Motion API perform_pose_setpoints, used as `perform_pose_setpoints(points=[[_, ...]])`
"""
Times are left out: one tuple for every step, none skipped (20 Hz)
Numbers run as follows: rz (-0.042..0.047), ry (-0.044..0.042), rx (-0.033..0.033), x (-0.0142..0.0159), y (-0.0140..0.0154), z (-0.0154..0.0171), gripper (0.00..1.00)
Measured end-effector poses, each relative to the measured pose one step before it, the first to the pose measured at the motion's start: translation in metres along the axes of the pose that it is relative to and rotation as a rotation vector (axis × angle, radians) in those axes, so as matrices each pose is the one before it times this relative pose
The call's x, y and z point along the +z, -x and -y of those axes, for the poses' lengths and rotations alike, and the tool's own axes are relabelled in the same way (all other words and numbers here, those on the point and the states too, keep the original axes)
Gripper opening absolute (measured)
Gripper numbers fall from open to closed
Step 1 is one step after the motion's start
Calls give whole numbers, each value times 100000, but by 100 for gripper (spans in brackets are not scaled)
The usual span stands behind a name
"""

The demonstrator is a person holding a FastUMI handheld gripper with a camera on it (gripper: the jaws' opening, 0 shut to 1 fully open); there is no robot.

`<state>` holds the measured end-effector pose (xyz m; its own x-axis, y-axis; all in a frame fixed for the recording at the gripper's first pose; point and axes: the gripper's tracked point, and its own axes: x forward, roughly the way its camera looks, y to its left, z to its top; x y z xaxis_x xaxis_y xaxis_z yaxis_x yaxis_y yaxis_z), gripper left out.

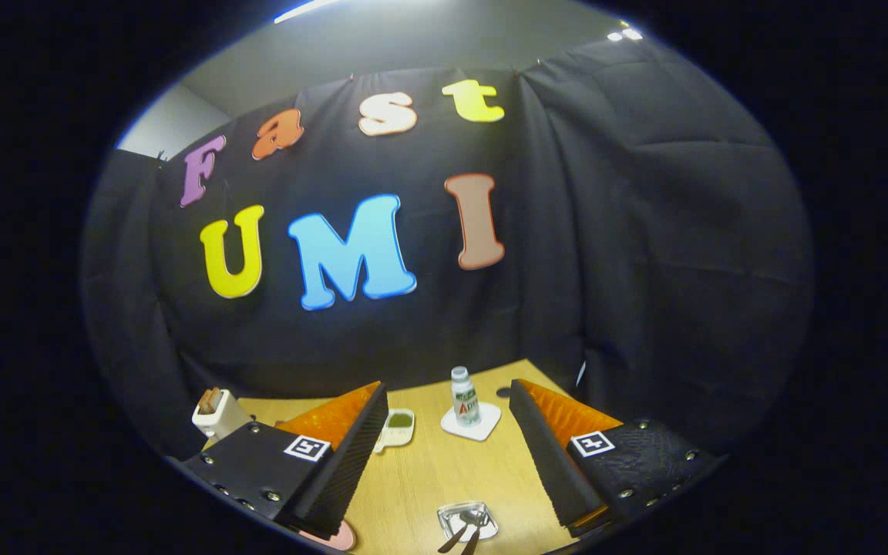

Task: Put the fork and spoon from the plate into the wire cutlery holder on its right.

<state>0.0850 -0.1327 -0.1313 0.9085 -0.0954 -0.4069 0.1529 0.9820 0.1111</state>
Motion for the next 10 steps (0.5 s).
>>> perform_pose_setpoints(points=[[5474,1365,229,1540,433,-413,98],[4815,755,310,1315,644,-261,98],[4215,207,233,1414,758,35,97],[5151,949,-460,1296,261,123,98],[5078,1884,-1173,1096,109,217,97],[4461,2586,-912,657,267,187,97],[3833,2620,-411,668,92,79,97],[2482,1790,305,483,12,-174,97],[2557,1017,577,535,174,-194,97],[1653,416,1010,399,80,-146,97]])
